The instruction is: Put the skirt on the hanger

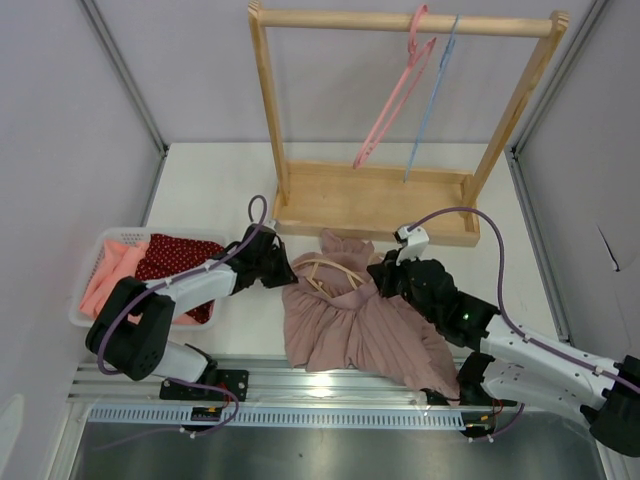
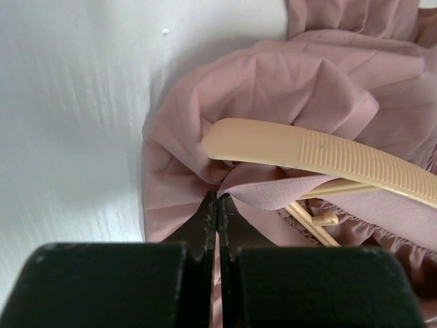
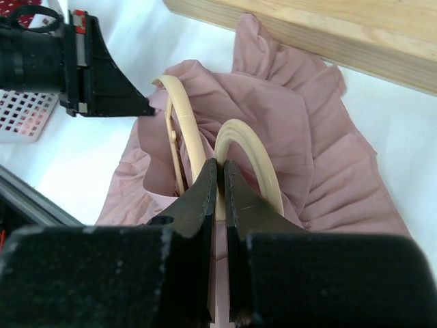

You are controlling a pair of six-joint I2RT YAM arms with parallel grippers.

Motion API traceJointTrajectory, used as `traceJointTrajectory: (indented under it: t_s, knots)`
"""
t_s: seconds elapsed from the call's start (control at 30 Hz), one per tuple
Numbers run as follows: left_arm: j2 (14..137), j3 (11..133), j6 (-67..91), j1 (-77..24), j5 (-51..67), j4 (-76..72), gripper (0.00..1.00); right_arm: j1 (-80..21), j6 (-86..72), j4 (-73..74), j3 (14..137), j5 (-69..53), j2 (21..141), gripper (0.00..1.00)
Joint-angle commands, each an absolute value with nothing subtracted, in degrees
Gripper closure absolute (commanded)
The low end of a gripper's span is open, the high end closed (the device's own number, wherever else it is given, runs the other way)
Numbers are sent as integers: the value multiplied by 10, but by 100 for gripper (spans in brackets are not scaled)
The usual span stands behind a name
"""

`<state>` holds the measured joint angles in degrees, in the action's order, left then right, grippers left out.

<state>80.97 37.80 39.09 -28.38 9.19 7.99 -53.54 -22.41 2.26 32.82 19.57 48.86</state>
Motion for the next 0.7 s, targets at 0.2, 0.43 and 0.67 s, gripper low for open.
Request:
traceJointTrajectory:
  t_s: [0.2,0.43,0.67]
  knots:
    - [797,356,412,-287,83,73,100,-474,-224,-132,355,48,496,100]
    - [782,370,425,-287,68,87,100,-467,-208,-60,391,47,504,100]
    - [695,350,467,-320,3,108,100,-478,-236,59,484,167,692,100]
